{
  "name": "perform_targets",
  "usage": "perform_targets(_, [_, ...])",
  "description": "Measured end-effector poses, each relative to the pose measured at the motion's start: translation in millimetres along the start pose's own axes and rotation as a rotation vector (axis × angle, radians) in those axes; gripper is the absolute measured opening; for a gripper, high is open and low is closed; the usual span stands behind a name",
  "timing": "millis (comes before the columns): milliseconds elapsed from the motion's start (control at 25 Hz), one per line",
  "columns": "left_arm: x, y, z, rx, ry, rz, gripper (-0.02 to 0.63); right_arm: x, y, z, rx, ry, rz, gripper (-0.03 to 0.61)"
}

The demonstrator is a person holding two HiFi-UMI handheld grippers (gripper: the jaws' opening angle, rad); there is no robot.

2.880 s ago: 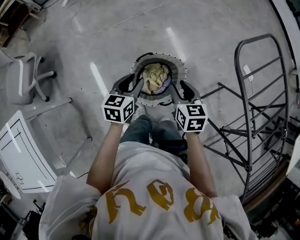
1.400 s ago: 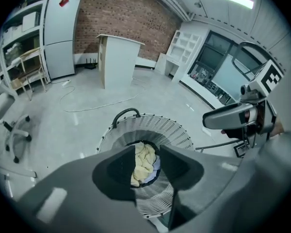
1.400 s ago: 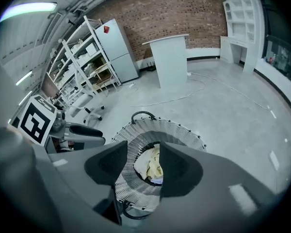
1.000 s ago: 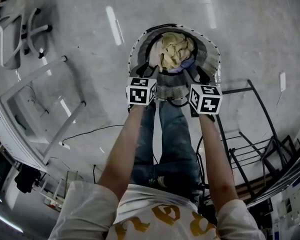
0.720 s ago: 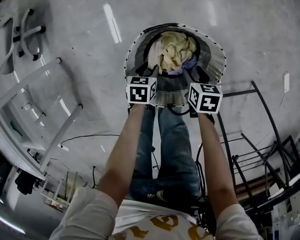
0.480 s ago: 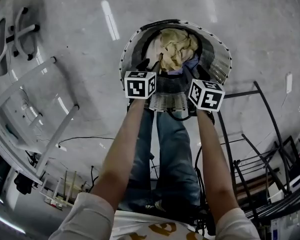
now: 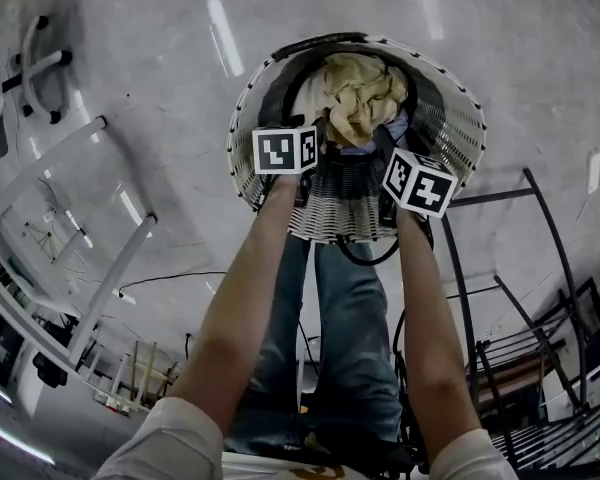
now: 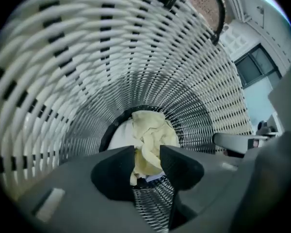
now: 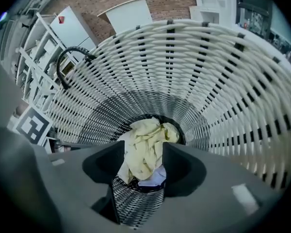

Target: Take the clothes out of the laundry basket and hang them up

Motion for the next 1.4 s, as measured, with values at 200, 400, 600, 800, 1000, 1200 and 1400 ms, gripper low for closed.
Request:
perform_targets(200, [11,6,29,-0.019,0.069,0.010,0.166,6,-9,29,-0.005,0.024,0.011,0.281])
perform_targets(400, [13,15,51,-0.037,0.134,0.075,0.173,6,-9,57,-0.033,0.026,0.036,0.302])
perform_targets(600, [13,28,66,-0.062,0.163,0.108,0.175,17,-10,86,-0.036,0.074,-0.051,0.342])
perform_targets(800, [13,37,81,-0.066,0.188,0.139,0.175,24,-12,109,-0.021,0.128,-0.149,0.387])
perform_targets(1000, [21,37,93,-0.061,0.228,0.181,0.175,27,-10,131,0.005,0.207,-0.266,0.434])
perform_targets(1200, [26,39,103,-0.056,0.259,0.206,0.176,20,-14,147,0.075,0.240,-0.444,0.467])
perform_targets(1400, [29,44,112,-0.060,0.278,0.239,0.176,21,-20,164,0.021,0.310,-0.520,0.460])
Point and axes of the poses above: the fingertips, and each gripper's own axes: z forward along the fingers, y to its left, x out of its underside, the point moved 10 cm from there along -z, backward along the fingers, and after that the axes turned 6 degrees about -y, right-handed, at the moved point
